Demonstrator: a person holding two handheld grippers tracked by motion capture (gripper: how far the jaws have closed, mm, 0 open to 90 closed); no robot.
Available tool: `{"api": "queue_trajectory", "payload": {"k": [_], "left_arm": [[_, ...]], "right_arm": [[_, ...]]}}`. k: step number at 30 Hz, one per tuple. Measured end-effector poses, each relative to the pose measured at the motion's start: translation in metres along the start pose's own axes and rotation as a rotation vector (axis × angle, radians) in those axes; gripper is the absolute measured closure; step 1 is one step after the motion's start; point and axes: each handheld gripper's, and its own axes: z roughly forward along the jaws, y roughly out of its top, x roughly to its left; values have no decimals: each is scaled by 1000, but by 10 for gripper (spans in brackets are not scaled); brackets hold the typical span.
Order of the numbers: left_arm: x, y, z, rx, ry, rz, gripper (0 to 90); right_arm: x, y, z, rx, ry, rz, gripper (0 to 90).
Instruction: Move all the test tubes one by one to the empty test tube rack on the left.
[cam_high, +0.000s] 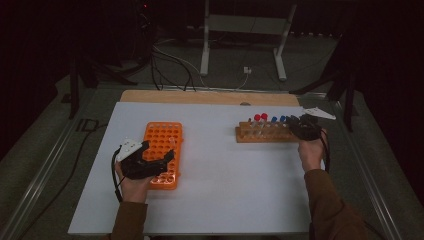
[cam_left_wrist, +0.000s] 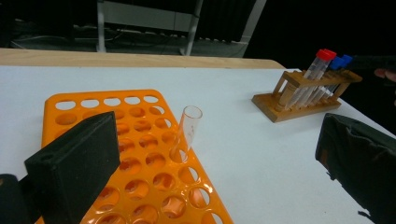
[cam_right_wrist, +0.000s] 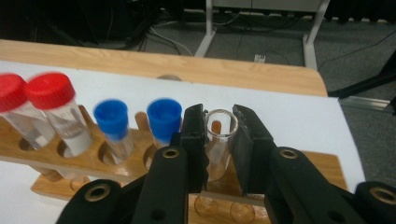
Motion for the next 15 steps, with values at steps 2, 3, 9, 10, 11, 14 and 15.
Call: {"api": "queue_trajectory", "payload": {"k": [2,3,9,10,11,14,15], "left_arm": [[0,0,0,2,-1,1,6],[0,0,0,1,-1,2,6],[2,-1,-1,3,4,-6,6],[2,-1,0,3,4,-9,6],[2,-1,0,5,5,-7,6],[1,0,0,3,3,-3,6],[1,0,0,1,2,-3,6]], "right_arm": [[0,4,-4,-11,-1,-1,762],[1,6,-6,-18,-2,-1,762],[3,22,-23,-60,-6,-18,762],[4,25,-26,-66,-7,-24,762],[5,27,-29,-74,-4,-29,762],[8,34,-38,-88,1,-46,762],[9,36,-41,-92,6,-48,762]]}}
